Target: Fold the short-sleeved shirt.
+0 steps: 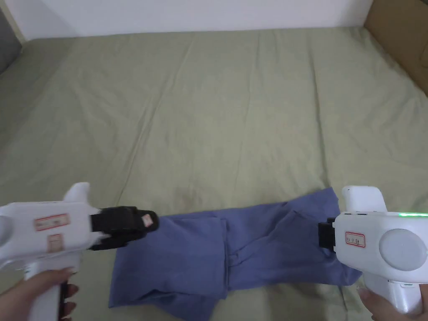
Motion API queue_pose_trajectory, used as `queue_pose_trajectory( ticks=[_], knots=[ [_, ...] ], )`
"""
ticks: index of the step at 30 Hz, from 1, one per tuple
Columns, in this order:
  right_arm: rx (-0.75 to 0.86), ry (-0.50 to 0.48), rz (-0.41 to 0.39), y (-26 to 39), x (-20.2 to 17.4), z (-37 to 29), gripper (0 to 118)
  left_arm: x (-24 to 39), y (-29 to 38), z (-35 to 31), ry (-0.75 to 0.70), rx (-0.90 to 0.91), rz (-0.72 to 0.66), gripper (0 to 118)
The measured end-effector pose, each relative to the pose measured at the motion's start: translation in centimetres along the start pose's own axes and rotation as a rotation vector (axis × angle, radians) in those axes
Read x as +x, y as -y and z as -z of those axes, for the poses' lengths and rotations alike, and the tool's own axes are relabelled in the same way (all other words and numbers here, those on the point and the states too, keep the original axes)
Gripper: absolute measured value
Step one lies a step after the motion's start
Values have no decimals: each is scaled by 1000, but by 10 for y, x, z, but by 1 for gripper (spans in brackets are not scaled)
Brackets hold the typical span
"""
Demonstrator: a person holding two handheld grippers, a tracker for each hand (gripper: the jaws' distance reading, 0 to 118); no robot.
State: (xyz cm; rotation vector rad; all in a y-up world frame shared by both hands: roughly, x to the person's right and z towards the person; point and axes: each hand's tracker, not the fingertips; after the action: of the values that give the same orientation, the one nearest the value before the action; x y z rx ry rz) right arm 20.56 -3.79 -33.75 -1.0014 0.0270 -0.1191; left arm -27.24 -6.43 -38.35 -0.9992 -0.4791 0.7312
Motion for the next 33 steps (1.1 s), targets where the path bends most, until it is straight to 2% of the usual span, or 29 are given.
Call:
queue_pose_trajectory(
  ticks=[1,2,4,9,11,14,15,16,18,19,21,24,27,28,30,32,33],
  knots=[
    [-2,0,-2,0,-1,1,2,-13,-3,-8,12,2,-46,108],
    [-6,-1,-3,0,-2,2,2,-27,-3,-11,21,-5,-72,118],
    [-13,-3,-3,0,-4,4,2,-51,-2,-18,35,-3,-102,118],
    [-31,-2,-8,3,-8,4,2,-91,5,16,221,-112,-257,118],
    [-41,8,-23,4,-10,4,2,-86,4,29,336,-85,-270,118],
    [-48,16,-33,3,-11,4,2,-77,8,61,410,-189,-286,118],
    [-49,17,-31,2,-11,4,2,-73,11,69,442,-220,-289,113],
    [-50,15,-29,1,-12,4,2,-70,13,77,436,-250,-286,100],
    [-49,11,-27,0,-13,2,2,-72,20,88,272,-278,-225,17],
    [-47,11,-29,-1,-13,2,2,-73,27,95,157,-312,-195,14],
    [-47,11,-33,-1,-14,1,2,-73,24,84,307,-226,-273,14],
    [-45,4,-35,-2,-14,2,2,-49,22,66,141,-208,-109,14],
    [-43,-8,-28,-2,-14,5,2,-26,13,32,22,-190,-58,13],
    [-42,-14,-25,-2,-14,5,2,-18,10,19,-39,-180,-45,13],
    [-39,-31,-21,-2,-15,6,2,3,0,-5,-202,-148,115,13],
    [-37,-46,-21,0,-17,6,2,29,-2,-20,-515,-133,314,13],
    [-36,-52,-21,1,-17,6,2,34,-5,-22,-621,-122,364,13]
  ],
)
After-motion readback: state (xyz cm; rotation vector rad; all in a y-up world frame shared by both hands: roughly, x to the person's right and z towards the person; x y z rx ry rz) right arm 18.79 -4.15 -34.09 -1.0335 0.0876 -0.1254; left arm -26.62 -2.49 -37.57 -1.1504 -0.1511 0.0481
